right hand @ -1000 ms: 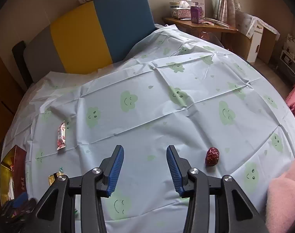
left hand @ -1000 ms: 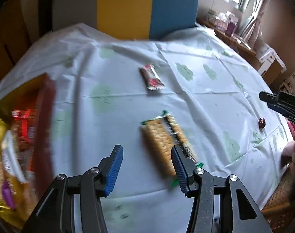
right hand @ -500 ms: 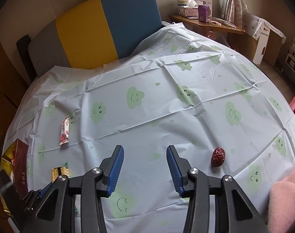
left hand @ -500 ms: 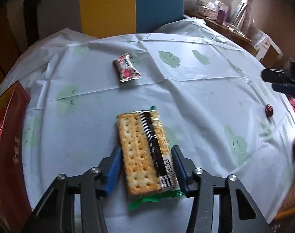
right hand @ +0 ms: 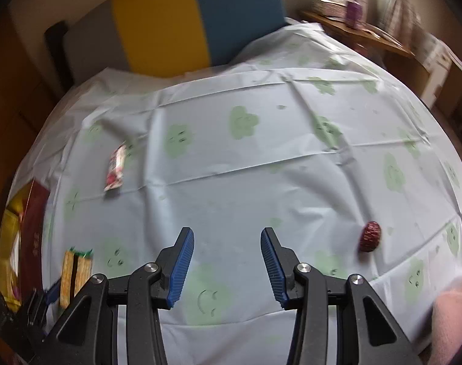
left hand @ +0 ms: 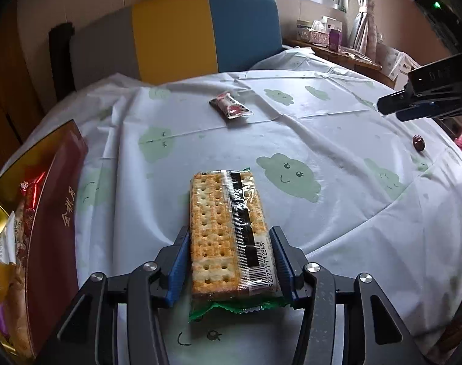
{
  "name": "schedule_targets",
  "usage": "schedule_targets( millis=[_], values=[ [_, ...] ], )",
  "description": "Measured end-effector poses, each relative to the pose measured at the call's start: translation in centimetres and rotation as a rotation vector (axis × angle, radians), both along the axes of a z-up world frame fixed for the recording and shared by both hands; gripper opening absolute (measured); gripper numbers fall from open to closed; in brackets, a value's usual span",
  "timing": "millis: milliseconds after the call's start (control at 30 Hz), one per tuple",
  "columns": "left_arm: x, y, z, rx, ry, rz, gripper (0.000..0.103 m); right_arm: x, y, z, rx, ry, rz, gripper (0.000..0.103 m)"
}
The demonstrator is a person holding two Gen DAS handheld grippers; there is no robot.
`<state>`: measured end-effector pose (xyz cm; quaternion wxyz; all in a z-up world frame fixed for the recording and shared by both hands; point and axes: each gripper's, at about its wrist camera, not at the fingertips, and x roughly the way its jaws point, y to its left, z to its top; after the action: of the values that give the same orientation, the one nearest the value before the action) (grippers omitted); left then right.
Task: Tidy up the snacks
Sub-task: 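Grasp the cracker pack with green wrapper using the left tool, then grasp the pink rose-print candy with the right tool while the left tool holds the crackers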
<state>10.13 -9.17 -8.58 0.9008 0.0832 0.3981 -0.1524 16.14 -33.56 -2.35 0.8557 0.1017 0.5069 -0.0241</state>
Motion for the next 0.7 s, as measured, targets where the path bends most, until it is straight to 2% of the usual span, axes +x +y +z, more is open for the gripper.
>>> schedule_targets(
  millis=[167, 300, 467, 700],
  values=[
    [0.2, 0.4, -0.1, -0.034, -0.011, -0.002, 0.051, 0.1, 2.8, -0.4, 0.025, 0.012, 0.119, 0.046],
    [-0.2, 0.3, -0.3, -0.04, -0.041, 0.0, 0.051, 1.8, 5.7, 0.0, 0.043, 0.017, 0.201, 0.046],
    [-0.3, 0.7, -0.3, -0.071, -0.047, 0.001, 0.051, 6.3, 10.2, -0.3, 0.026, -0.01, 0.293, 0.046],
    [-0.3, 1.0, -0.5, -0.106, -0.049, 0.001, 0.051, 13.5, 14.9, -3.6, -0.095, 0.026, 0.34, 0.046]
  ],
)
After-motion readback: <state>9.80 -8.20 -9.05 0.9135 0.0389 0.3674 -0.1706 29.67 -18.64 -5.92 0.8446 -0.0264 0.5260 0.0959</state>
